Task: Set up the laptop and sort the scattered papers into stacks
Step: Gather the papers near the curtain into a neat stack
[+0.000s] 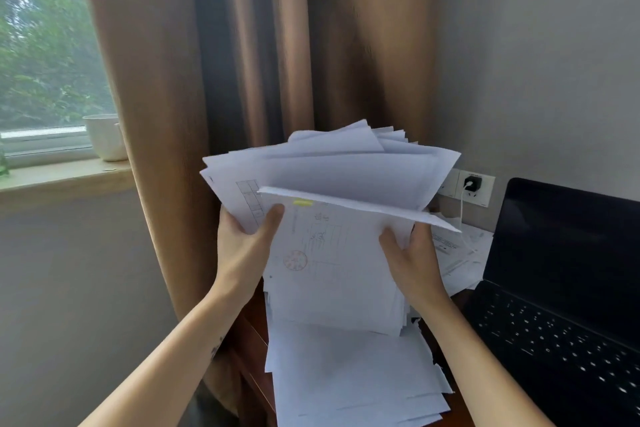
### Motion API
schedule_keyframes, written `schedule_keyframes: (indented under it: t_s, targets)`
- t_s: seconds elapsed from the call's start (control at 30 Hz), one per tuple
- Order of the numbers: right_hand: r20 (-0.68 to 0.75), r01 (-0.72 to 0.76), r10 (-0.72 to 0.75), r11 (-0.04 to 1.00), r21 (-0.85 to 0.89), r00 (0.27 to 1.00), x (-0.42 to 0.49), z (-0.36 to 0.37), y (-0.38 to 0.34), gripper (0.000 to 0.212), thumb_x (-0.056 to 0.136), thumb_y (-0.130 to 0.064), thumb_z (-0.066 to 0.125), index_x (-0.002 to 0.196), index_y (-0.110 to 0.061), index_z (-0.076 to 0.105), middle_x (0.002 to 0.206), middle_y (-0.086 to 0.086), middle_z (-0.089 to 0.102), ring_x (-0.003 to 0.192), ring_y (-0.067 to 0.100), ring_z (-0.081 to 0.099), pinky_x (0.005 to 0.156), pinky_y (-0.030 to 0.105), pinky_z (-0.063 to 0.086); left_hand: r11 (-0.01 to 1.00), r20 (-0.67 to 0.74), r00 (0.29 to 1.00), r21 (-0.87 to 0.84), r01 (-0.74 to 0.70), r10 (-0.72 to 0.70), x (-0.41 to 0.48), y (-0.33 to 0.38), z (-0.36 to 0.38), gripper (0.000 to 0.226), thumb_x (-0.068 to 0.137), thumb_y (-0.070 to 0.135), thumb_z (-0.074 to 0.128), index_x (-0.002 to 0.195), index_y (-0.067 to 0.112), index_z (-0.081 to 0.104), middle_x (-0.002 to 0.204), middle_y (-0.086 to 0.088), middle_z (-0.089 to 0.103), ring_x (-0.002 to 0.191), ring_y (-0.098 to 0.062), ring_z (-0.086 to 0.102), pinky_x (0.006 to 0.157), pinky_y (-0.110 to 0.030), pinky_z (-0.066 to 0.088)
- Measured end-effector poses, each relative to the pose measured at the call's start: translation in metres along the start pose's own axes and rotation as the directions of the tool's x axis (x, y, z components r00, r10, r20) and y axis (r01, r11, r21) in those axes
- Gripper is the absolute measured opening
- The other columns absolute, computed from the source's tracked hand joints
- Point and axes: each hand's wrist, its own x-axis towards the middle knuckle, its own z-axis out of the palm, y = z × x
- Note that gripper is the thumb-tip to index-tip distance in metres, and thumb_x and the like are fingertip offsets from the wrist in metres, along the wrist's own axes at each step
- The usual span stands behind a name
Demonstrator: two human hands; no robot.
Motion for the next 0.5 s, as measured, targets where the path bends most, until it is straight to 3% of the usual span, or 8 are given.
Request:
schedule_keyframes:
  t_s: [0.1,0.2,0.3,0.37,0.5]
  targets:
    - [0.030,-0.051,0.051,0.999,0.013,0.998,0.002,-0.002,0.000,0.044,0.096,-0.002,0.056,0.131,-0.028,0.048,0.113,-0.020,0.066,0.110,0.001,0.063,0.102,0.035,0.053,0.990,0.054,0.997,0.125,-0.062,0.055,0.004,0.001,0.001,0.058,0.081,0.025,0.079,0.133,0.024,0.054,0.123,0.001,0.069,0.113,-0.014,0.069,0.092,-0.035,0.061]
    - [0.059,-0.057,0.056,0.998,0.008,0.997,0.002,-0.003,-0.004,0.061,0.094,0.002,0.057,0.138,-0.036,0.040,0.119,-0.026,0.063,0.115,-0.004,0.059,0.095,0.016,0.050,0.980,0.075,0.994,0.176,-0.094,0.082,0.004,0.005,0.002,0.056,0.080,0.031,0.079,0.131,0.027,0.057,0.121,0.006,0.070,0.111,-0.010,0.069,0.087,-0.027,0.060]
    - [0.095,-0.080,0.080,0.997,-0.003,0.992,0.002,-0.003,-0.004,0.071,0.091,0.005,0.058,0.143,-0.039,0.035,0.123,-0.026,0.061,0.118,-0.004,0.058,0.092,0.010,0.047,0.993,0.030,1.000,0.115,-0.011,0.008,0.009,0.007,0.002,0.056,0.083,0.029,0.089,0.131,0.023,0.061,0.118,0.006,0.075,0.110,-0.014,0.072,0.092,-0.039,0.060]
    - [0.107,-0.081,0.082,0.997,-0.014,0.991,0.002,-0.004,-0.003,0.074,0.090,0.007,0.059,0.143,-0.038,0.034,0.124,-0.023,0.061,0.118,-0.004,0.058,0.091,0.009,0.046,0.997,-0.024,0.997,0.030,0.073,-0.072,0.012,0.009,0.004,0.069,0.074,0.037,0.093,0.131,0.020,0.059,0.119,0.003,0.074,0.109,-0.018,0.073,0.093,-0.044,0.060]
    - [0.120,-0.074,0.068,0.996,0.042,0.990,0.003,-0.007,-0.004,0.068,0.095,0.000,0.061,0.147,-0.034,0.032,0.133,-0.020,0.057,0.120,-0.005,0.056,0.095,0.011,0.045,0.989,-0.082,0.985,-0.017,0.149,-0.150,0.017,0.018,0.010,0.083,0.072,0.026,0.096,0.136,0.016,0.045,0.121,0.000,0.067,0.107,-0.018,0.071,0.091,-0.042,0.060]
